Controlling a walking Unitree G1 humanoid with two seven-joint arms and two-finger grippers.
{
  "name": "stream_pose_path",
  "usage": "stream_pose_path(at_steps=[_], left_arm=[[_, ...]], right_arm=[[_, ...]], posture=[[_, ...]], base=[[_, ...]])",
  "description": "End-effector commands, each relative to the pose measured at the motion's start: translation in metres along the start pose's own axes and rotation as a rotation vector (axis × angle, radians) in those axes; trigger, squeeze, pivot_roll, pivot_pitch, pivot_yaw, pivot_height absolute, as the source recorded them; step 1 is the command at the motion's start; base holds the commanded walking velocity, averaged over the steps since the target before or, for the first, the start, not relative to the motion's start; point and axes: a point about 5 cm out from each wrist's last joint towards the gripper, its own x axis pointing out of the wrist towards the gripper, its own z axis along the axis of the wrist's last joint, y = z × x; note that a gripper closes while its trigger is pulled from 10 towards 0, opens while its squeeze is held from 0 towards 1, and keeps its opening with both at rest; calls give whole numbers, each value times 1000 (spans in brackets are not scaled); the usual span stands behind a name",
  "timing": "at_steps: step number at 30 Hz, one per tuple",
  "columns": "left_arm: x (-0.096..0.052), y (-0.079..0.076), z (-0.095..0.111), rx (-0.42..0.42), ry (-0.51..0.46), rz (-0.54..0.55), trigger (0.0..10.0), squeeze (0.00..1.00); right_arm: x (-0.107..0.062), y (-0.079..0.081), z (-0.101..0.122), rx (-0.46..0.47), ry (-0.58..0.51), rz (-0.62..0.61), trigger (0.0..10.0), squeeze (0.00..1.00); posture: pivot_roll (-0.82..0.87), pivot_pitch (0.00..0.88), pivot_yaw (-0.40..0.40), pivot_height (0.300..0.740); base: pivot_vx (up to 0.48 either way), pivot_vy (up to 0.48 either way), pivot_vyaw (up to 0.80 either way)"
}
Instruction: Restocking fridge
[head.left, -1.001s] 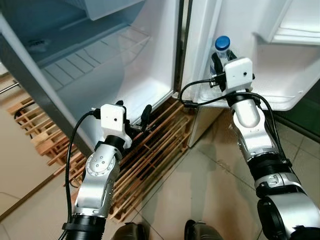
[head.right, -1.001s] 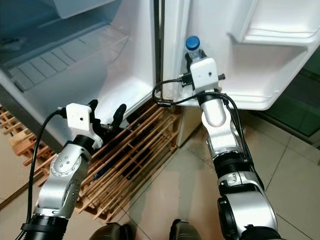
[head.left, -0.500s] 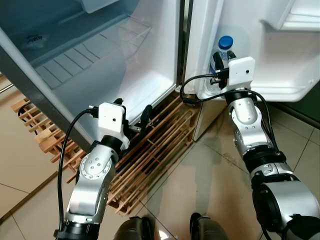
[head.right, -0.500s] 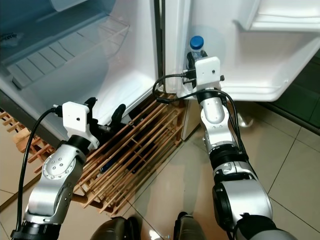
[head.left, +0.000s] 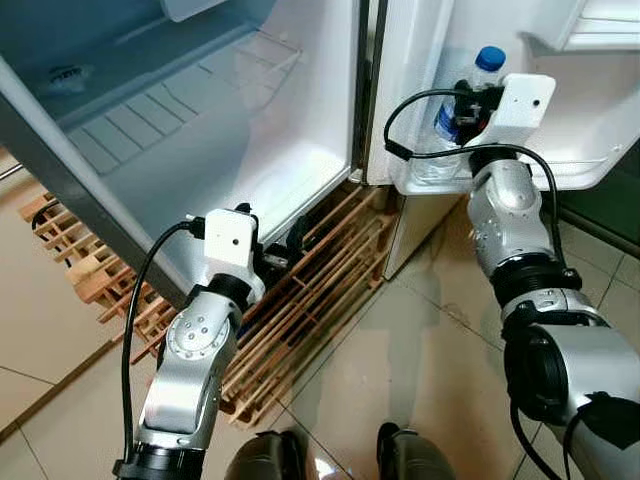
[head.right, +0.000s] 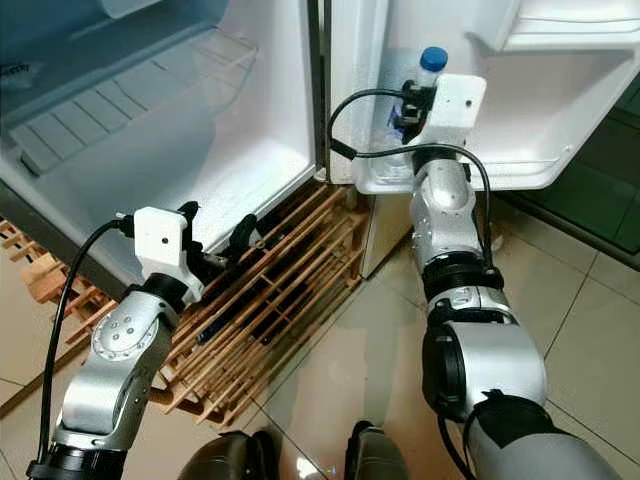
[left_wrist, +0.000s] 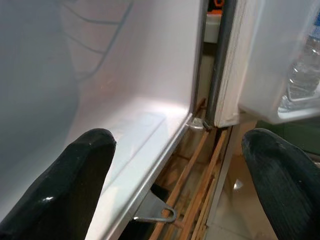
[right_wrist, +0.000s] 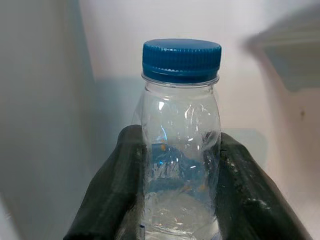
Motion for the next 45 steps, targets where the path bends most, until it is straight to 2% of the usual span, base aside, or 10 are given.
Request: stream_pose_path(at_steps=[1,11,20,30,33,35,37,41,42,45], left_arm=[[1,-1,-3,9,10,8,10000,0],[8,-5,-3,-5,-5,16,10000,0],[25,-14,-2,-26,-36,-1,10000,0],[38,-8,-7,-31,-23,12,10000,0],[33,-2,-6,-140,-36,-4,10000,0],[32,-1,-7,-134,-35,1,10000,0],[23,7,-11,-104,-21,22,10000,0],[10,17,-19,-79,3,53,10000,0],[1,22,-26,-81,28,77,10000,0],[-4,22,-28,-81,25,88,10000,0]], right_arm=[[-3,-2,-12,-25,80,-10,10000,1000],[1,-1,2,-140,45,-1,10000,1000],[-16,-2,9,-195,-23,-82,10000,1000],[-66,-9,-9,-182,19,-143,10000,1000],[-101,-11,-21,-212,57,-120,10000,1000],[-107,-12,-24,-213,69,-116,10000,1000],[-138,-15,-42,-232,114,-70,10000,1000],[-164,-28,-68,-232,231,-70,10000,1000],[-176,-38,-80,-195,314,-100,10000,0],[-179,-43,-89,-120,368,-127,10000,0]], posture=[[32,185,49,740],[1,161,20,740],[-62,97,-17,740],[-99,0,0,740],[-106,0,11,740],[-106,0,11,740],[-113,0,19,740],[-121,0,28,740],[-119,0,28,740],[-111,0,17,740]], base=[[0,0,0],[0,0,0],[0,0,0],[0,0,0],[0,0,0],[0,0,0],[0,0,0],[0,0,0],[0,0,0],[0,0,0]])
